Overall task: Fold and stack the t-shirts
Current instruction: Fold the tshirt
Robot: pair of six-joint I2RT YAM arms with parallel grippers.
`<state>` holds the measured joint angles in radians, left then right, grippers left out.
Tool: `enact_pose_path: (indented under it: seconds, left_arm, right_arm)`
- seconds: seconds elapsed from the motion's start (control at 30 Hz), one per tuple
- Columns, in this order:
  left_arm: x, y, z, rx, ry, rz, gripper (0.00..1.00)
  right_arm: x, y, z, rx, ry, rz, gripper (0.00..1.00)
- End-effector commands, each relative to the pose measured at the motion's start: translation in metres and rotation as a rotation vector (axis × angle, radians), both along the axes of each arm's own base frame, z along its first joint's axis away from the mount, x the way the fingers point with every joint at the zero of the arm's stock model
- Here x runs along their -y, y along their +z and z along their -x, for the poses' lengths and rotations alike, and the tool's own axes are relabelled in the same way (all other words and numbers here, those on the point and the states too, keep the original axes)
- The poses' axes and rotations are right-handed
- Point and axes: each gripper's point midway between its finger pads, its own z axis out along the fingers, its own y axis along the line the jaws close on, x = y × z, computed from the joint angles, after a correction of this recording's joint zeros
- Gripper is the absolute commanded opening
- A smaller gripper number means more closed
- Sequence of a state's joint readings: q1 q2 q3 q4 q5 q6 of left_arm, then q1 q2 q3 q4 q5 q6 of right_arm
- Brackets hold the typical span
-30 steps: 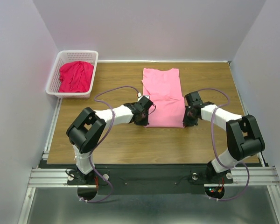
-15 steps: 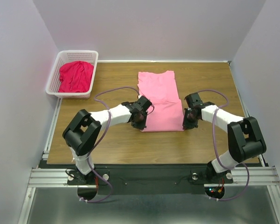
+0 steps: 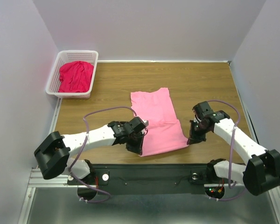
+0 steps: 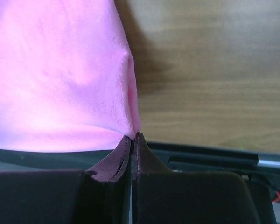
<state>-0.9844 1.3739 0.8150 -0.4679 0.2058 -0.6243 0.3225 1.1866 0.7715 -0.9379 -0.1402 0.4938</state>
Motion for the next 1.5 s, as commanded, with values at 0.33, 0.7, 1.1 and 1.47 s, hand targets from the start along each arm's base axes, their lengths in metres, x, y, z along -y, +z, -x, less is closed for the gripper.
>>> enact_pose_path:
  seconds: [0.33, 0.7, 1.1, 1.47]
  left_arm:
    - [-0.013, 0.067, -0.020, 0.185, 0.250, -0.036, 0.00]
    - [0.004, 0.110, -0.073, 0.319, 0.273, 0.013, 0.00]
    - [-0.004, 0.123, -0.119, 0.363, 0.295, 0.067, 0.00]
    - [-0.019, 0.123, -0.159, 0.392, 0.309, 0.065, 0.00]
  right_arm:
    - [0.021, 0.095, -0.032, 0.215, -0.030, 0.109, 0.01]
    - [0.021, 0.136, -0.094, 0.328, 0.009, 0.189, 0.01]
    - [-0.006, 0.165, -0.153, 0.411, 0.035, 0.131, 0.01]
    - [-0.026, 0.177, -0.200, 0.452, 0.053, 0.100, 0.01]
